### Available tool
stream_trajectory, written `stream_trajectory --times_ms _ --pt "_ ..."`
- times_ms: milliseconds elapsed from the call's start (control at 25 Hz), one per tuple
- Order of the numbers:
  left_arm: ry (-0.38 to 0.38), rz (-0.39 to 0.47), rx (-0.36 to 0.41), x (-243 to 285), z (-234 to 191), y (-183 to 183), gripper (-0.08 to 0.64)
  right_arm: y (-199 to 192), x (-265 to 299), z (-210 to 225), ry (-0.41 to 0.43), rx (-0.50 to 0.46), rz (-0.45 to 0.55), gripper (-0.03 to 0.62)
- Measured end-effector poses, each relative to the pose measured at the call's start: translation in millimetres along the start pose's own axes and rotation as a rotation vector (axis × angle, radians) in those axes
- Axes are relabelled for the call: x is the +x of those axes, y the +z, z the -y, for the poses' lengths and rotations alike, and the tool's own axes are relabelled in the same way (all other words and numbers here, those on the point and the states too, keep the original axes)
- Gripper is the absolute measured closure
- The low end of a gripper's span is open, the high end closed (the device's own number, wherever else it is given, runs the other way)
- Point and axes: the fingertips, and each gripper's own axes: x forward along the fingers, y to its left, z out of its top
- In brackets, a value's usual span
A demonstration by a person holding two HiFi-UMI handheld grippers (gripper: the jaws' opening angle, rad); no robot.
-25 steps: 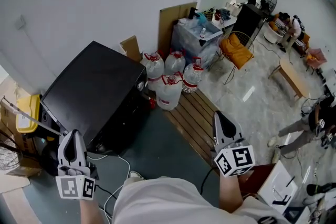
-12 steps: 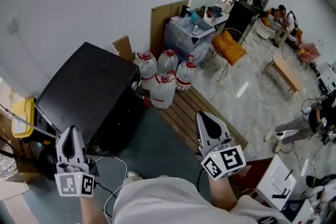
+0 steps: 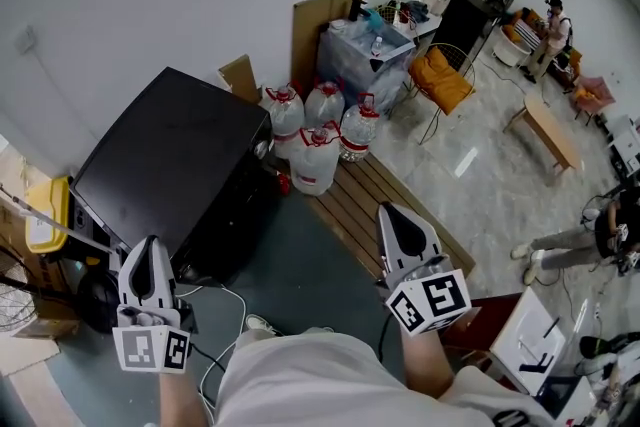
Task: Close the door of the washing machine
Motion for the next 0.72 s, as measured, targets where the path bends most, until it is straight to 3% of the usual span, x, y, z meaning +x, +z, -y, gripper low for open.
stream_trajectory --times_ms 720 --pt "0.040 -0.025 0.008 -63 19 -1 0.555 -18 -36 -27 0.076 -0.005 -0.042 0.595"
